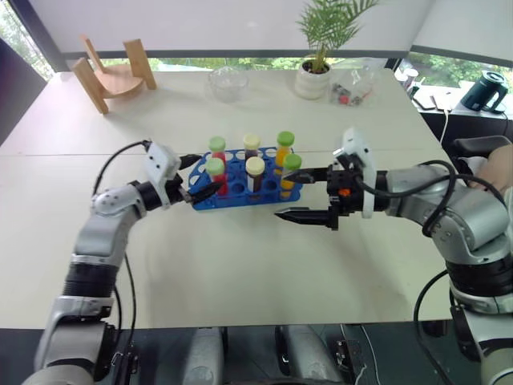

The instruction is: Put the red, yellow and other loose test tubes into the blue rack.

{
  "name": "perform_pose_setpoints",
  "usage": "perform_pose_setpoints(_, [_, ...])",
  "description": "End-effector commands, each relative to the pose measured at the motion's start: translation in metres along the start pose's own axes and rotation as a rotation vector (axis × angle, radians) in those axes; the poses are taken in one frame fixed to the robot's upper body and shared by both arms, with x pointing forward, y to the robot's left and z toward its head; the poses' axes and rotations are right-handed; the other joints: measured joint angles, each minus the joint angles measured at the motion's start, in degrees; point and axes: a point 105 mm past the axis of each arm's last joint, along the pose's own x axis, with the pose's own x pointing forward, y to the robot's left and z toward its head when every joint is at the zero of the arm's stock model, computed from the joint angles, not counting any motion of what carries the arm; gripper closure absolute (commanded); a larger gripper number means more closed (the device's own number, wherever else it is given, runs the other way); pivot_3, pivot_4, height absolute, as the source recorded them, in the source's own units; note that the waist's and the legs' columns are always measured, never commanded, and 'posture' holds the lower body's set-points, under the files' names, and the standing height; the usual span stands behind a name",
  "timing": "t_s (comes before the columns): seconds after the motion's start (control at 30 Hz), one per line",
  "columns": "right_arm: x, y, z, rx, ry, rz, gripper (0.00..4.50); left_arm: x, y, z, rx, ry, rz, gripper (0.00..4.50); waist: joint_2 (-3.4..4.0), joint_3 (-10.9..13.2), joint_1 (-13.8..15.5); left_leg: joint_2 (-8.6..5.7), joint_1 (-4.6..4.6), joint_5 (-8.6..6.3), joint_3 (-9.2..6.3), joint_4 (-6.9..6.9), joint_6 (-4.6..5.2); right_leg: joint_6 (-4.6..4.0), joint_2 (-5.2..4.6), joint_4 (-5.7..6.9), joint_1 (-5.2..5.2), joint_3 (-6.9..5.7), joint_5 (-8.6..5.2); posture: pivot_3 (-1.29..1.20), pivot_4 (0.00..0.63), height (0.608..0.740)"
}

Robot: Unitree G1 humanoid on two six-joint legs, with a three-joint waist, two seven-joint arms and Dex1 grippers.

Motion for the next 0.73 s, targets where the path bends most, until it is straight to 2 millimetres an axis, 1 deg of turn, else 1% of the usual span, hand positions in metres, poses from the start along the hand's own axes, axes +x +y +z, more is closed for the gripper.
perform_pose_setpoints(0.03, [-0.019, 0.003, -0.014, 0.033, 0.045, -0.008, 0.16, -0.050, 0.001, 0.009, -0.013, 0.121, -0.056, 0.03, 0.03, 0.01, -0.58, 0.04, -0.02, -0.01, 0.02, -0.12, 0.01, 0.00, 0.02, -0.12, -0.03, 0.01, 0.00, 0.00, 0.150, 0.740])
perform_pose_setpoints(0.2, [-0.042, -0.003, -0.056, 0.131, 0.165, -0.047, 0.16, -0.105, -0.009, -0.014, -0.094, 0.342, -0.075, 0.03, 0.08, 0.04, -1.27, 0.08, -0.03, -0.10, 0.06, -0.19, 0.16, -0.05, -0.01, -0.35, 0.01, -0.01, -0.03, 0.00, 0.150, 0.740])
perform_pose_setpoints(0.27, [-0.045, -0.006, -0.064, 0.148, 0.179, -0.056, 0.16, -0.121, -0.012, -0.023, -0.118, 0.403, -0.065, 0.03, 0.08, 0.05, -1.32, 0.09, -0.02, -0.10, 0.10, -0.17, 0.16, -0.06, -0.04, -0.45, 0.05, -0.01, -0.04, 0.00, 0.150, 0.740])
perform_pose_setpoints(0.3, [-0.045, -0.008, -0.066, 0.148, 0.179, -0.059, 0.16, -0.125, -0.013, -0.026, -0.123, 0.418, -0.056, 0.03, 0.08, 0.05, -1.34, 0.10, -0.02, -0.10, 0.14, -0.17, 0.16, -0.10, -0.04, -0.48, 0.05, 0.00, -0.06, 0.00, 0.150, 0.740])
perform_pose_setpoints(0.37, [-0.043, -0.011, -0.066, 0.143, 0.176, -0.061, 0.16, -0.129, -0.014, -0.029, -0.140, 0.425, -0.048, 0.03, 0.08, 0.06, -1.27, 0.13, -0.02, -0.10, 0.17, -0.13, 0.16, -0.25, -0.03, -0.51, 0.04, 0.00, -0.12, 0.00, 0.150, 0.740])
perform_pose_setpoints(0.5, [-0.034, -0.011, -0.063, 0.137, 0.170, -0.049, 0.16, -0.128, -0.017, -0.030, -0.158, 0.416, -0.035, 0.03, 0.08, 0.05, -1.30, 0.14, -0.01, -0.09, 0.19, -0.06, 0.15, -0.33, -0.03, -0.52, 0.07, 0.01, -0.09, 0.00, 0.150, 0.740])
perform_pose_setpoints(0.63, [-0.031, -0.010, -0.061, 0.136, 0.173, -0.036, 0.16, -0.128, -0.019, -0.032, -0.163, 0.415, -0.030, 0.03, 0.08, 0.05, -1.26, 0.15, -0.02, -0.10, 0.19, -0.15, 0.16, -0.11, -0.02, -0.53, 0.04, 0.00, 0.00, 0.00, 0.150, 0.740])
perform_pose_setpoints(0.73, [-0.028, -0.008, -0.061, 0.129, 0.184, -0.022, 0.16, -0.126, -0.017, -0.032, -0.165, 0.391, -0.002, 0.03, 0.08, 0.05, -1.29, 0.15, -0.03, -0.12, 0.19, -0.18, 0.19, -0.11, -0.02, -0.53, 0.02, 0.00, 0.01, 0.00, 0.150, 0.740])
